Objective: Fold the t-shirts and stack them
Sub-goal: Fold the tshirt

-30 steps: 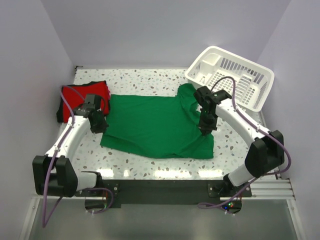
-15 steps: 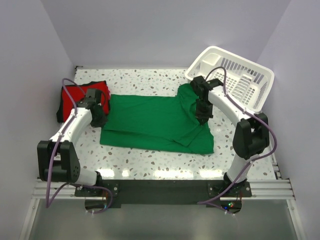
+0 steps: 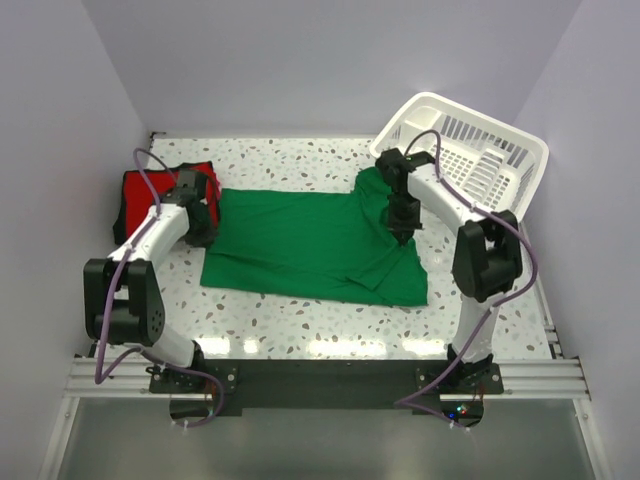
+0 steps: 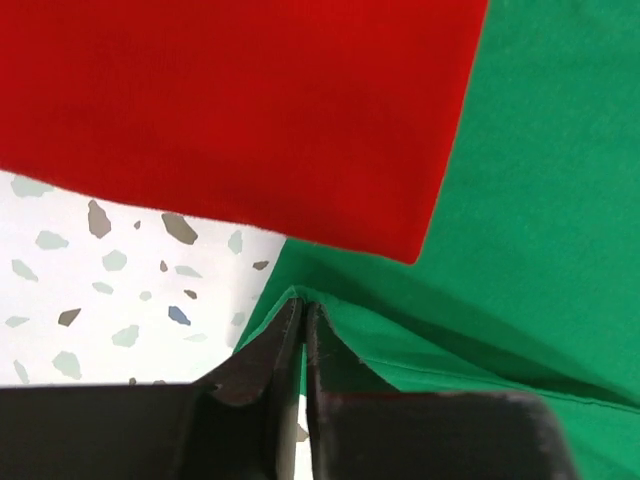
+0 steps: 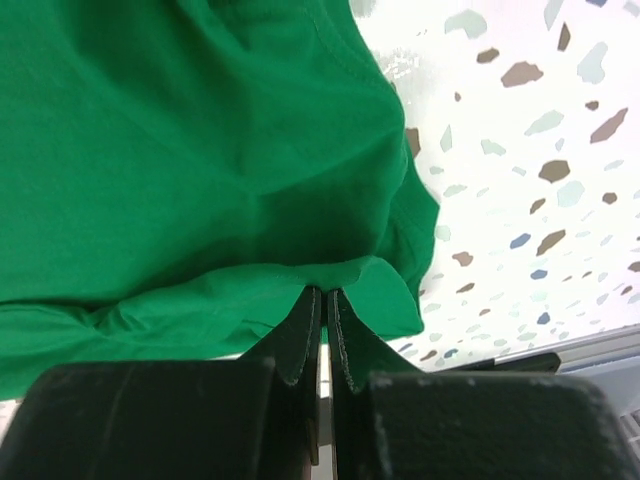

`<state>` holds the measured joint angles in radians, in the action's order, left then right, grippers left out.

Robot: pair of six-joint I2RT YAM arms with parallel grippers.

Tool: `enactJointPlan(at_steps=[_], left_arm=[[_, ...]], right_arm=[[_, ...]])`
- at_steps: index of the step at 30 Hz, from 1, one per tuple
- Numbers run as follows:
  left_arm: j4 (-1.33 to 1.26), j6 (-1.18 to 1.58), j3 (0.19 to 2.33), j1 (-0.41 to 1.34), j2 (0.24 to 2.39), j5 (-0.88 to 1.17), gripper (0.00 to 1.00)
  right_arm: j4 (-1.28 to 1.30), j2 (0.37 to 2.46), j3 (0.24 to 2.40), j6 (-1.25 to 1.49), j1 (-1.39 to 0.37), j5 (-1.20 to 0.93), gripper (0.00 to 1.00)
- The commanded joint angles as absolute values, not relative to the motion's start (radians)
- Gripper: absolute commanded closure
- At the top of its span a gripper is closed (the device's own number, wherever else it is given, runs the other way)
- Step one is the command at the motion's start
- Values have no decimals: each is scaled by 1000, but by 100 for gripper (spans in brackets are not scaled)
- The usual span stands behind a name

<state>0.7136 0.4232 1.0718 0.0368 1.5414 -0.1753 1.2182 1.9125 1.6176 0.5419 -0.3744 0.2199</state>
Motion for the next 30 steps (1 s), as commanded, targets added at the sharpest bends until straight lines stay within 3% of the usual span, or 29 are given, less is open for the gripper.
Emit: enactJointPlan(at_steps=[1, 2, 3, 5, 6, 9, 17, 24, 30], left_arm=[[678, 388, 1132, 28, 1554, -190, 88], [687, 387, 1146, 28, 1555, -195, 82], [693, 384, 1150, 28, 1554, -202, 65], [706, 383, 1166, 28, 1545, -212, 46], [710, 380, 1169, 28, 1531, -218, 31], [716, 388, 1164, 28, 1487, -204, 18], [580, 478, 931, 38, 1352, 26, 10], [471, 575, 717, 40, 1287, 143, 9], [380, 621, 627, 38, 1290, 150, 6]], right_arm=[[1216, 1940, 1689, 505, -361, 255, 100], [1218, 1960, 1703, 500, -359, 252, 100], [1223, 1970, 1732, 494, -353, 247, 100], [1227, 1982, 1758, 486, -344, 224, 76], [1229, 1980, 1779, 485, -336, 212, 50], [1217, 1942, 1757, 486, -316, 177, 32], [1123, 1731, 1436, 511, -281, 77, 29], [1046, 1594, 1120, 560, -261, 2, 41], [1020, 1571, 1031, 561, -226, 3, 46]])
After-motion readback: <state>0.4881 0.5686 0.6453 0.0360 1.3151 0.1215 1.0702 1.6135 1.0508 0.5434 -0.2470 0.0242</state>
